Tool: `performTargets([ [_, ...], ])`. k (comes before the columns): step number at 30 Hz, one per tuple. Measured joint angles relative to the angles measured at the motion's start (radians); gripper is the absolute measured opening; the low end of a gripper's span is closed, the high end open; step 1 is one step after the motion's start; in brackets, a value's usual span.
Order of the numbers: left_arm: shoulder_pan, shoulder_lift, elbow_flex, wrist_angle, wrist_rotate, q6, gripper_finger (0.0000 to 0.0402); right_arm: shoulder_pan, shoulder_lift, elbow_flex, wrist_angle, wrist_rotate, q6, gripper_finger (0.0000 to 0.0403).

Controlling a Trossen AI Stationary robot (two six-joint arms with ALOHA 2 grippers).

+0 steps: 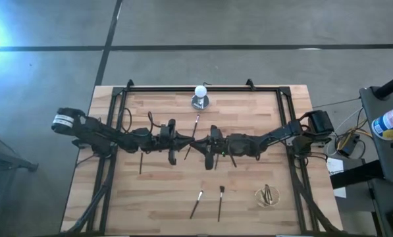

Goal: Pick & Place Makeup Supplies
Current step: Put the silver makeup brush into the gold makeup holder

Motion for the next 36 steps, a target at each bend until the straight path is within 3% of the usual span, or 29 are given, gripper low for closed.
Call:
performTargets([
  [6,0.004,-0.027,0.0,-0.092,0.0,-0.032,0.0022,0.006,-0.037,-0.001,-0.101,0.0,-0.005,0.0015],
  [15,0.005,-0.101,-0.003,-0.194,-0.001,0.002,0.0072,0.082,-0.255,0.0,-0.418,0.072,0.019,0.0014],
  [19,0.006,-0.101,-0.021,-0.207,-0.001,0.01,0.0077,0.128,-0.368,0.031,-0.677,0.111,0.098,0.0014],
  [24,0.006,-0.101,-0.049,-0.203,-0.002,0.01,0.0076,0.225,-0.456,0.153,-1.093,0.241,0.234,0.0014],
  [30,0.006,-0.101,-0.069,-0.202,-0.032,0.004,0.0076,0.364,-0.448,0.346,-1.59,0.371,0.492,0.0013],
  [36,0.006,-0.1,-0.07,-0.207,-0.035,-0.009,0.0076,0.508,-0.39,0.482,-1.941,0.401,0.763,0.0013],
])
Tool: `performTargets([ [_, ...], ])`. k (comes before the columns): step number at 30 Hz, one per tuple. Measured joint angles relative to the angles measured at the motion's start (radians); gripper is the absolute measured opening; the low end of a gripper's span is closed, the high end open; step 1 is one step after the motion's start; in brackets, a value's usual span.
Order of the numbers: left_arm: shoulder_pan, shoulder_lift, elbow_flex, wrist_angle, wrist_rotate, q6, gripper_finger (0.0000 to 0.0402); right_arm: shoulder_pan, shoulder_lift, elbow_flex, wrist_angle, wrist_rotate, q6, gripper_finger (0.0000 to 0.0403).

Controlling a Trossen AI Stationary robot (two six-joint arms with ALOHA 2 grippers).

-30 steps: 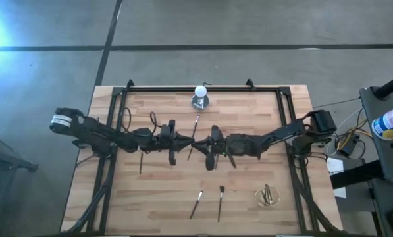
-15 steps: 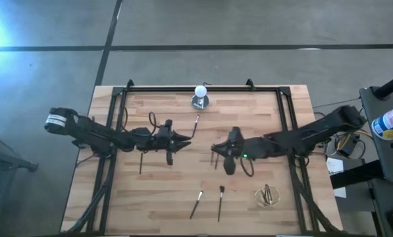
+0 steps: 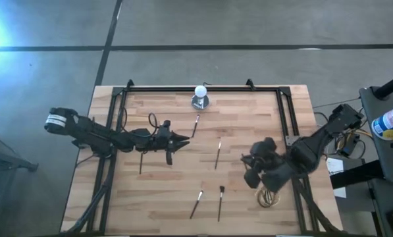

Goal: Pick & Place Makeup Supplies
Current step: Put the silver makeup brush into the gold makeup holder

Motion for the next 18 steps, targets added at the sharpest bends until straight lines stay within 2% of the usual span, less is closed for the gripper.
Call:
performTargets([
  [4,0.0,0.0,-0.003,-0.001,0.0,-0.011,0.0076,0.099,0.041,0.046,-0.124,-0.012,0.166,0.0013],
  [8,0.0,0.0,-0.006,-0.002,0.0,-0.029,0.0076,0.198,0.066,0.058,-0.166,-0.029,0.3,0.0013],
  [18,0.0,0.0,-0.008,-0.004,0.0,-0.036,0.0076,0.407,0.152,-0.02,-0.259,-0.03,0.593,0.0013],
])
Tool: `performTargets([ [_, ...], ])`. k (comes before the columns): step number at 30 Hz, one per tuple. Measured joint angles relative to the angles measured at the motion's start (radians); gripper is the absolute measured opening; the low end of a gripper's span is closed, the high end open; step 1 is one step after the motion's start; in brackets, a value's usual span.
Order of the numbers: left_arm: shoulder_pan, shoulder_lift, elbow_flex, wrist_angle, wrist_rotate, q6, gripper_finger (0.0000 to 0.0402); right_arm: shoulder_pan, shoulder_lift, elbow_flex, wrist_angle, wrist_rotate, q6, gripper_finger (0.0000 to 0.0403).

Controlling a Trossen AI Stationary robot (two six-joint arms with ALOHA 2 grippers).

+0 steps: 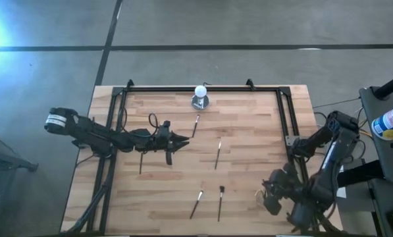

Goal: Pick & Place Makeup Supplies
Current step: Put the silver makeup brush into the gold makeup holder

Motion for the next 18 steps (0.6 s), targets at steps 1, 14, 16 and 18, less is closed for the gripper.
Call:
performTargets([
  [1,0.0,0.0,0.0,-0.001,0.0,-0.001,0.0076,0.014,0.01,-0.009,-0.008,0.0,0.026,0.0013],
  [14,0.0,0.0,0.0,-0.042,0.0,-0.019,0.0076,0.066,0.087,-0.095,0.021,-0.017,0.136,0.0014],
  [16,0.0,0.0,0.0,-0.042,-0.001,-0.019,0.0076,0.066,0.089,-0.096,0.024,-0.043,0.136,0.0021],
  [18,0.0,0.0,0.0,-0.042,-0.001,-0.019,0.0076,0.065,0.09,-0.097,0.028,-0.065,0.135,0.0035],
])
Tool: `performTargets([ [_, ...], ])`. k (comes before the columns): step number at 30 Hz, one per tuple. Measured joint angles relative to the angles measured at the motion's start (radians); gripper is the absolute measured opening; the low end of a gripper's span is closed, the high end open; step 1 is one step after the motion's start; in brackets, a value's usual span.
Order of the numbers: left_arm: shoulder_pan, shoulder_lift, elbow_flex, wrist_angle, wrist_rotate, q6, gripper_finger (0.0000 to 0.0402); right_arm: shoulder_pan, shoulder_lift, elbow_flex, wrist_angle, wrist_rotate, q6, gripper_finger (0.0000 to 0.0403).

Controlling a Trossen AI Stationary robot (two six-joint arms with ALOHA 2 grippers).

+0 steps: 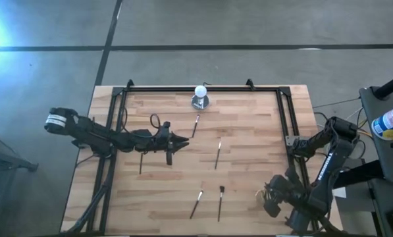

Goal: Pick & Place Makeup Supplies
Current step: Put the silver makeup brush into the gold makeup holder

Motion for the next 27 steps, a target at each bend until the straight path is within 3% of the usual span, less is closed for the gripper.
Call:
performTargets([
  [8,0.0,0.0,0.0,-0.03,-0.007,-0.009,0.0076,-0.002,-0.025,0.025,-0.007,-0.089,-0.042,0.0102],
  [13,-0.003,0.0,0.013,-0.123,-0.009,-0.082,0.0076,-0.003,-0.1,0.047,0.018,-0.044,-0.174,0.0102],
  [19,-0.08,0.057,0.099,-0.304,-0.08,-0.139,0.0059,-0.038,-0.217,-0.056,0.294,0.197,-0.68,0.0026],
  [27,-0.163,0.206,0.277,-0.523,-0.224,-0.306,0.0003,-0.19,-0.414,-0.408,0.938,0.221,-1.276,0.0008],
])
